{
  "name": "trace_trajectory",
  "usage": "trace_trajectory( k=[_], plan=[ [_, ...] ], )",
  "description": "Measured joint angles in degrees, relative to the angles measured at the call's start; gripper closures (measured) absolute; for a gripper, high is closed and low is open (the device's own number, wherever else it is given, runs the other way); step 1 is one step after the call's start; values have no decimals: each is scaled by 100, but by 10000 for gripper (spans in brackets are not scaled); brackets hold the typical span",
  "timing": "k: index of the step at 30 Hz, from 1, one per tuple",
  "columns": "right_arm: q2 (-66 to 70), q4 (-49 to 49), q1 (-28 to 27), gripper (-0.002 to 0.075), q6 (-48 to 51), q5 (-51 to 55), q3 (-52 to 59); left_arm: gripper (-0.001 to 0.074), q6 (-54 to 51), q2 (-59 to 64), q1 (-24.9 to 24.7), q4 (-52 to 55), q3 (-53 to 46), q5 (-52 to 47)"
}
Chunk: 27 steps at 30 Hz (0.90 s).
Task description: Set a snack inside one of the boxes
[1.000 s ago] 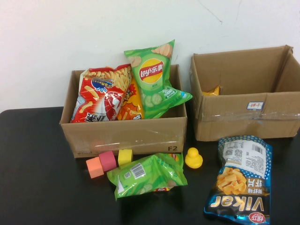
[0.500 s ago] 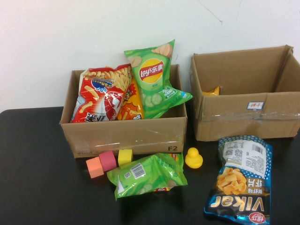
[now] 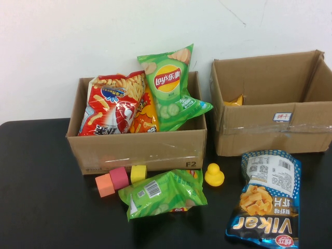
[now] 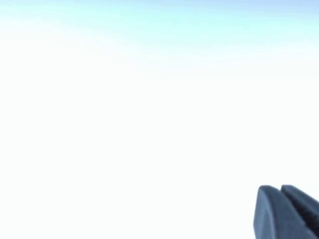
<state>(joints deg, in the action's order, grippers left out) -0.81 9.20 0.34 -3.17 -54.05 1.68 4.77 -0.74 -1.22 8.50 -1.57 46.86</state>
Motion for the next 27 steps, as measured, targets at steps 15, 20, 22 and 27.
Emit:
trace_trajectory(
  k=[15, 20, 22, 27],
  plan=[
    [-13, -661, 0, 726, -930, 3259, -1006, 736, 450, -21, 0, 48, 684, -1635],
    [228, -521, 0, 726, -490, 4138, -1652, 736, 1441, 203, 0, -154, 1735, -3697],
    [403, -274, 0, 726, -134, 3977, -1690, 736, 1837, 493, 0, -210, 2031, -4343],
    [688, 194, 0, 726, 63, 3683, -1688, 736, 2097, 1171, 0, -262, 2267, -5400]
  ],
)
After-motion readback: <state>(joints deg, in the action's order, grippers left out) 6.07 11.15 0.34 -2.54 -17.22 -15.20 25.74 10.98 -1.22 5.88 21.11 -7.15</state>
